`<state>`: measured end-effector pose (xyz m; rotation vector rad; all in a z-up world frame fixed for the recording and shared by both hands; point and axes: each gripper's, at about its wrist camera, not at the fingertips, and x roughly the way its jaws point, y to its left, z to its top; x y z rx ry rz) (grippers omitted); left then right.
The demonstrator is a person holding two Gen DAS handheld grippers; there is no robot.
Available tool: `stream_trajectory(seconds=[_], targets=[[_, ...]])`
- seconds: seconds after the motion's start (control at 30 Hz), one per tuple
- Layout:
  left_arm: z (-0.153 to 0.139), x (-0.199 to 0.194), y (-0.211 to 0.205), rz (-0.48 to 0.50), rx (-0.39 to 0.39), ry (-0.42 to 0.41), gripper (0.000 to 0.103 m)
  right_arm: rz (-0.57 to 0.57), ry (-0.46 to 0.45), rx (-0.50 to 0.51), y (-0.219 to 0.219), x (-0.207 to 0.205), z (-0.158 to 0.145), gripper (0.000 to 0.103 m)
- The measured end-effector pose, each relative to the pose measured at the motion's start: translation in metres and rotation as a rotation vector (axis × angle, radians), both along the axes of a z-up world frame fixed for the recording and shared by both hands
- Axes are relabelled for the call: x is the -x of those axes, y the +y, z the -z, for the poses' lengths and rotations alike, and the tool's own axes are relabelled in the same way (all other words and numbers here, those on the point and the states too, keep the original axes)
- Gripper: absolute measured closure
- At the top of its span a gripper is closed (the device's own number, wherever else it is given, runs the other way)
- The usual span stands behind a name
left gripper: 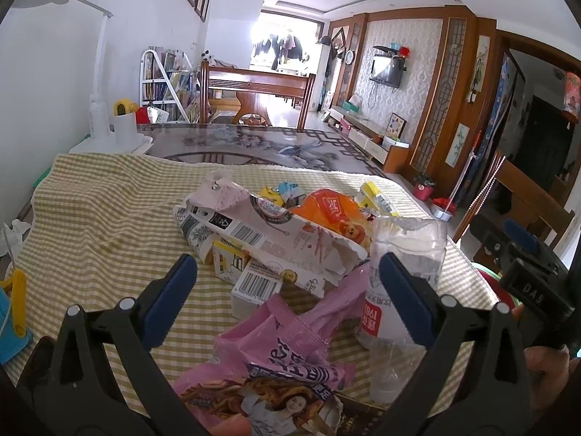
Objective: Collect trash
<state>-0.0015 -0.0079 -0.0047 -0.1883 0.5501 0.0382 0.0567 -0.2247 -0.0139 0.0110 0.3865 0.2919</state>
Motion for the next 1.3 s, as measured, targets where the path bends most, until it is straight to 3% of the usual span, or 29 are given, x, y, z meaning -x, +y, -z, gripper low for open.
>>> stream_trajectory(seconds=[1.3], targets=[[0.0067,-0.0011,0.0004,0.000,0.008,0.018,0.005,-0.001,0.009,-0.004,-0.0012,-0.0033,0.0055,0.007]])
